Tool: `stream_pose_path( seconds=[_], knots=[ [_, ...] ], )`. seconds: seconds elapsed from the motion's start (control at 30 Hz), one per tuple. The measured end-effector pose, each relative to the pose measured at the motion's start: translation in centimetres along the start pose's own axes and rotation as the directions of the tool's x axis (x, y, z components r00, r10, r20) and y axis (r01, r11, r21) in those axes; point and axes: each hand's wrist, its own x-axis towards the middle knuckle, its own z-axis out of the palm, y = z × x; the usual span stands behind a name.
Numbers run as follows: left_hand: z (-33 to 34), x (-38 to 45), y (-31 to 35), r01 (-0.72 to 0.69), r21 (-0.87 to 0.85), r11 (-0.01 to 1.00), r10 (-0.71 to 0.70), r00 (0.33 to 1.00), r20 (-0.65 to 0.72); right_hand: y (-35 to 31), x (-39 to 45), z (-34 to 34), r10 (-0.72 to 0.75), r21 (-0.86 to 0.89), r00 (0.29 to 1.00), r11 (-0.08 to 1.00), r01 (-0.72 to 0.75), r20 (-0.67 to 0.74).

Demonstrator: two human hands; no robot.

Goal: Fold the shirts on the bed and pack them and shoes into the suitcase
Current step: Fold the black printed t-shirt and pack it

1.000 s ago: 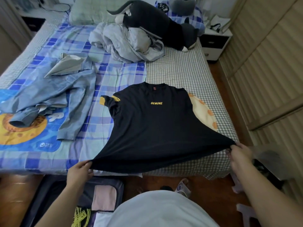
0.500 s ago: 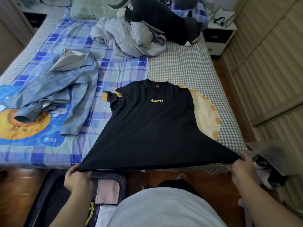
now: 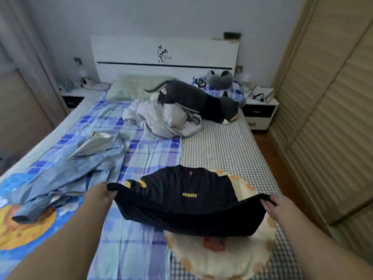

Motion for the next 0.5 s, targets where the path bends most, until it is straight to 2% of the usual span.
stream_pose_path(
  seconds=[0.03,0.07,0.13,0.2,0.27,0.4,0.5],
  knots=[
    [1.5,0.8,5.6,-0.049,-0.193,0.98,0.071,0.992,0.109,-4.6,0.0,1.6,-0.113,0.018,0.993,0.994,0.112,0.027],
    [3.1,0.3,11.4,-0.109,-0.321,0.941,0.162,0.976,0.143,-9.3,-0.7,3.2,-0.203,0.121,0.975,0.974,0.192,0.09],
    [6.0,-0.9,21.9,-0.206,-0.412,0.888,0.298,0.938,0.174,-18.7,-3.0,5.9,-0.342,0.374,0.914,0.894,0.245,0.218],
    [7.9,-1.8,30.2,-0.3,-0.477,0.826,0.432,0.88,0.196,-26.7,-6.8,7.6,-0.441,0.539,0.871,0.798,0.27,0.217],
    [9.3,-3.9,36.5,-0.325,-0.629,0.707,0.519,0.842,0.147,-31.9,-11.6,8.0,-0.563,0.618,0.8,0.71,0.338,0.209],
    [9.6,-6.1,41.5,-0.292,-0.783,0.549,0.57,0.816,0.095,-34.7,-19.0,6.0,-0.694,0.739,0.708,0.544,0.397,0.131],
    [8.4,-6.5,40.5,-0.244,-0.861,0.446,0.564,0.824,0.059,-32.0,-21.8,3.8,-0.721,0.748,0.683,0.515,0.418,0.115]
  ],
)
